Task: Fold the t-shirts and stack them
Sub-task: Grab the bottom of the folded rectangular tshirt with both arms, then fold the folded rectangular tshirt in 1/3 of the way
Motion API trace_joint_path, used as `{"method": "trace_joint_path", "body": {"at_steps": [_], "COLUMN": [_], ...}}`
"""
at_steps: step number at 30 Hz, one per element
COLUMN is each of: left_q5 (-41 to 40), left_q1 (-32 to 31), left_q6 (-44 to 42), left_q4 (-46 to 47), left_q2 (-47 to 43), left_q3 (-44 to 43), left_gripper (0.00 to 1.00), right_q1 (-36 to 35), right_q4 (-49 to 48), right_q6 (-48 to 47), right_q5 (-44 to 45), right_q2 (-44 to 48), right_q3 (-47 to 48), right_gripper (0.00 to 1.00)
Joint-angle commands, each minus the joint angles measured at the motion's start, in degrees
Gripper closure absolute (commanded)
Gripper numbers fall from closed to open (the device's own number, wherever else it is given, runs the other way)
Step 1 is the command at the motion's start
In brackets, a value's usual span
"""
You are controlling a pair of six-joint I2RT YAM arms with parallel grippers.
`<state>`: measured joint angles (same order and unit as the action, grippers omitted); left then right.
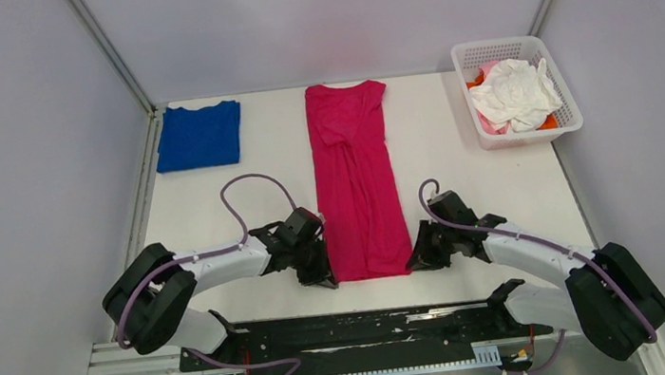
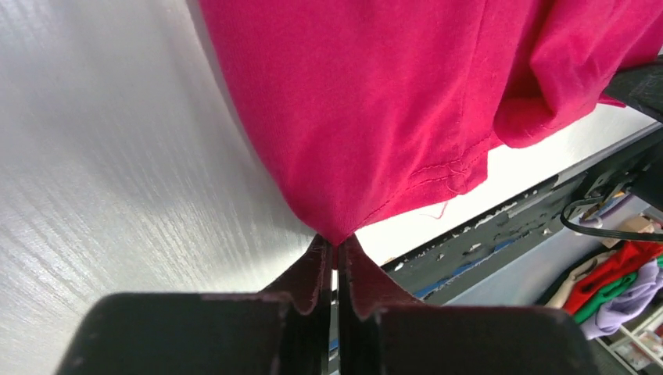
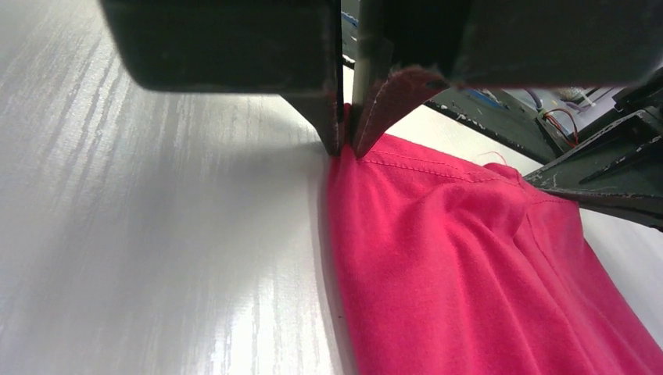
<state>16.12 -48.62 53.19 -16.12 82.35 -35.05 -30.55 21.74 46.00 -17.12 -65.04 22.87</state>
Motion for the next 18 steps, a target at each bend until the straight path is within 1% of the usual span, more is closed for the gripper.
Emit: {"method": "trace_joint_path", "body": {"at_steps": [1, 2, 5, 7, 10, 12, 18], "left_q5": [-5.9, -5.9, -5.1, -4.6, -2.9, -0.6, -0.5], "left_q1": [-0.3, -0.4, -0.7, -1.8, -4.7, -5.8, -6.3], "left_q6": [-1.8, -1.9, -2.0, -1.8, -1.1, -0.4, -0.7], "left_q4": [-5.9, -6.0, -6.3, -6.6, -6.3, -4.7, -2.4], "left_q2": [1.4, 0.9, -3.3, -7.7, -11.4, -12.7, -14.5], "left_q3": [0.2, 0.6, 2.5, 3.9, 5.0, 5.7, 4.9], "left_gripper": [1.00, 1.00, 1.00, 1.00, 1.00, 1.00, 1.00], "right_q1": [0.0, 0.0, -0.1, -0.1, -0.2, -0.2, -0.2], "right_q4": [1.2, 1.3, 2.2, 3.3, 4.2, 4.2, 2.8], "right_q6": [-0.8, -1.1, -2.4, -2.9, -2.6, -2.3, -2.4], "right_q5": [0.0, -0.5, -3.0, -4.6, -7.6, -9.2, -11.0], "right_q2": [0.6, 1.1, 3.5, 5.4, 8.4, 10.4, 14.3], "right_q3": [-1.9, -1.9, -2.4, -2.9, -3.8, -4.3, -3.2], "right_gripper": [0.97, 1.00, 1.00, 1.00, 1.00, 1.00, 1.00]}}
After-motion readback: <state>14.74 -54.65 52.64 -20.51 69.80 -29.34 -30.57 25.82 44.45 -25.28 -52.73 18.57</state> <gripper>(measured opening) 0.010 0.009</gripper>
